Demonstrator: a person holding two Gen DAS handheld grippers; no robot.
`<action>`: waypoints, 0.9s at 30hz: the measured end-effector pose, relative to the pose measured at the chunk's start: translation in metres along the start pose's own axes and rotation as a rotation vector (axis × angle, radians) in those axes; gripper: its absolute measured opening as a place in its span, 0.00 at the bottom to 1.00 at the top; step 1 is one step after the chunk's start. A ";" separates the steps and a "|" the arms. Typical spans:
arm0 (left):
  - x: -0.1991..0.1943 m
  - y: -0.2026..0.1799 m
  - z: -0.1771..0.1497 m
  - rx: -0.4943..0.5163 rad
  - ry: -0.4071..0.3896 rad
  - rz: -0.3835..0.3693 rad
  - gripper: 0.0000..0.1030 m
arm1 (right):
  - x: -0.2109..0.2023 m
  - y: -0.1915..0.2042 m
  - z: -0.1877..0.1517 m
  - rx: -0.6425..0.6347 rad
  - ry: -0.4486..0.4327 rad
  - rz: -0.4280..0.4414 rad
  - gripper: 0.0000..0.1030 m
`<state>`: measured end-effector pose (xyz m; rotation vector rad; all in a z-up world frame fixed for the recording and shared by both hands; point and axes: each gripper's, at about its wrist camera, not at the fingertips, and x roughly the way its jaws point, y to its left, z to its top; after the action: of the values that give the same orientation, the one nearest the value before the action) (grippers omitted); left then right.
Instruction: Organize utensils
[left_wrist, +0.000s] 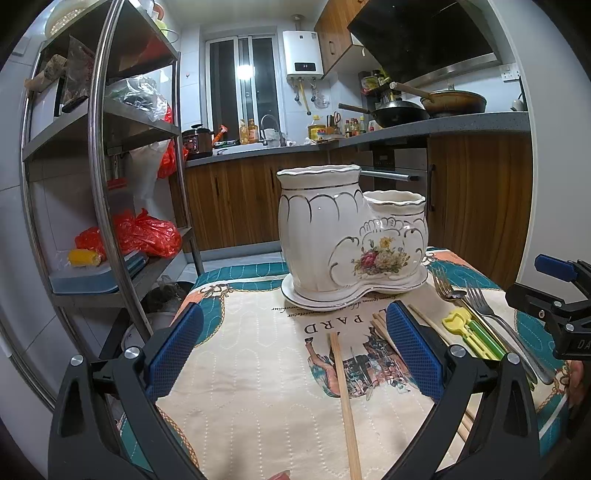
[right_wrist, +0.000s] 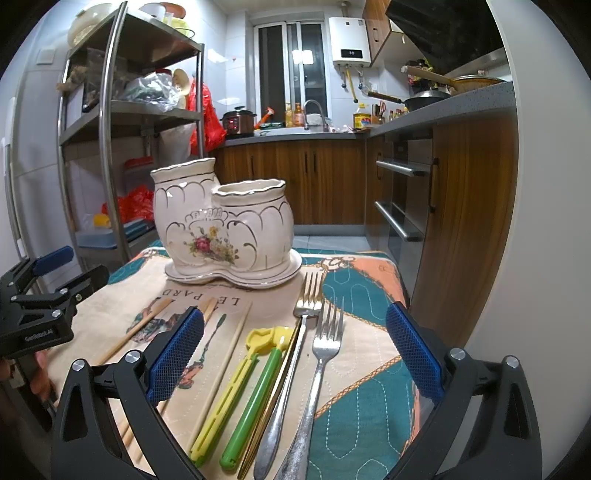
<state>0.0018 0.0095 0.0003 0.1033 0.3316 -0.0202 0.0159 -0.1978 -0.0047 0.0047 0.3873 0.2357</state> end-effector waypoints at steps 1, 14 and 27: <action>0.000 0.000 0.000 -0.002 0.000 0.000 0.95 | 0.000 0.000 0.000 0.000 0.000 0.000 0.95; 0.000 0.001 -0.001 -0.006 -0.001 -0.002 0.95 | 0.000 0.000 0.000 -0.003 -0.001 -0.001 0.95; -0.001 0.001 0.000 -0.005 -0.002 -0.001 0.95 | -0.001 0.000 0.000 -0.005 -0.001 -0.002 0.95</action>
<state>0.0009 0.0107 0.0003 0.0979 0.3297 -0.0209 0.0151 -0.1976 -0.0042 -0.0001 0.3853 0.2351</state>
